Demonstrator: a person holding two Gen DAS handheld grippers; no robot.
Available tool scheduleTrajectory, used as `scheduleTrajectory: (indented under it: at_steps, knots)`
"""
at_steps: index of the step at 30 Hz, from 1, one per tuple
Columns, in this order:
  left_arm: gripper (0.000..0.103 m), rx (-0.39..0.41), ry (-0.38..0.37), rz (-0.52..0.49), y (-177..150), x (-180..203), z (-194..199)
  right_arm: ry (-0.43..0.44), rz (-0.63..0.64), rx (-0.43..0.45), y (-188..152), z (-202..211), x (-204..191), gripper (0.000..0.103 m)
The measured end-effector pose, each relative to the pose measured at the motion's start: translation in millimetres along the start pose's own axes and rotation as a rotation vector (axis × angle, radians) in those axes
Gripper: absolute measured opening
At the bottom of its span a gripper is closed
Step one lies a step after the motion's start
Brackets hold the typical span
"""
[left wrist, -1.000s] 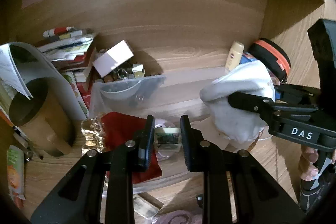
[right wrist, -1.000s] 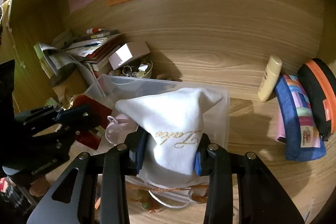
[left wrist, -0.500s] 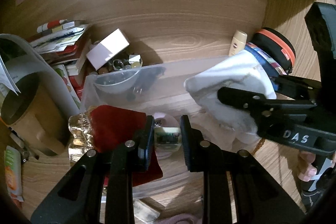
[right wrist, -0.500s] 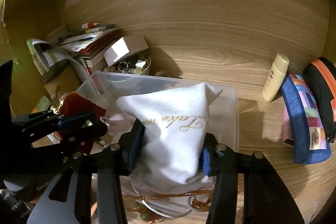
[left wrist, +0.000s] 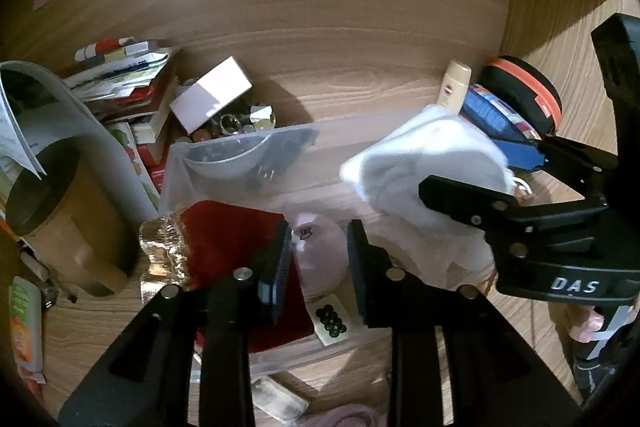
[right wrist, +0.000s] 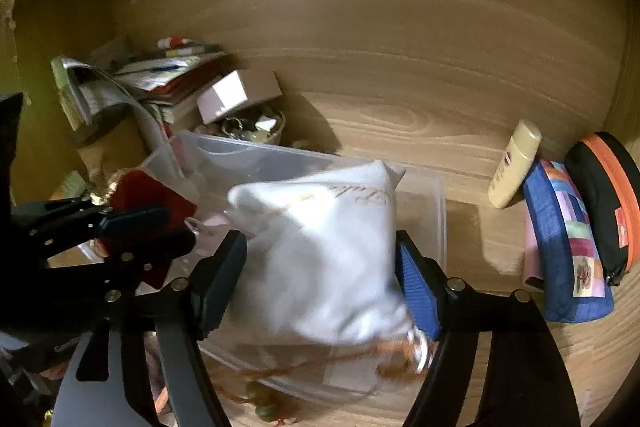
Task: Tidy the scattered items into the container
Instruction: 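Carry the tag and cloth bag into the clear box and open both grippers, then withdraw both grippers from the box toward the pink rope and green bottle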
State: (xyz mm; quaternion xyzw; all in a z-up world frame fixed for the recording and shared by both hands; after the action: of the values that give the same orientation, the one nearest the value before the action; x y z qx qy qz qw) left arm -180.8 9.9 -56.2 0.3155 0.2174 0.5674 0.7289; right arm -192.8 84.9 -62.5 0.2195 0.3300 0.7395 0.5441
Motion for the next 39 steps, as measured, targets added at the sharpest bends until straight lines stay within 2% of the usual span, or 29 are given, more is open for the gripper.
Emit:
scheduleTrajectory:
  at_steps: [3, 6, 8, 13, 16, 23, 30, 39]
  knots:
    - [0.037, 0.016, 0.005, -0.004, 1, 1, 6, -0.012, 0.012, 0.025, 2, 9, -1, 0.083]
    - [0.038, 0.032, 0.013, -0.009, 4, 1, 12, -0.024, 0.026, 0.031, 3, 16, -2, 0.083]
    - [0.052, 0.039, 0.016, -0.009, 6, 2, 17, -0.028, 0.028, 0.028, 1, 20, -3, 0.083]
    - [0.059, 0.073, 0.043, -0.017, 6, 2, 35, -0.039, 0.031, 0.026, -5, 30, -3, 0.083]
    - [0.071, 0.087, 0.036, -0.006, 5, 0, 48, -0.044, 0.026, 0.024, -10, 36, -2, 0.083]
    - [0.072, 0.081, 0.061, 0.001, -10, -14, 68, -0.046, 0.003, 0.024, -25, 54, 0, 0.083]
    - [0.072, 0.000, 0.063, 0.045, -46, -28, 69, -0.036, -0.012, -0.015, -49, 62, -5, 0.084]
    - [0.072, -0.072, 0.017, 0.048, -96, -5, 73, -0.022, 0.020, -0.053, -95, 75, -24, 0.084]
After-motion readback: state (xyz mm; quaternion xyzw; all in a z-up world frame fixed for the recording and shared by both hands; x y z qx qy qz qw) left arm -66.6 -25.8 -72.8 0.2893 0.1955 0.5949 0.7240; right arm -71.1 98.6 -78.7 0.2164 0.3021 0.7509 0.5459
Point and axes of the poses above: each gripper's, at about its wrist camera, not at the fingertips, and z roughly against the way its jaws point, x to its right, y to its top, the point moved 7 cm from there along -z, roughly the way its jaws point, and after that the axes turned 3 degrees about -x, right-handed, at the moved point
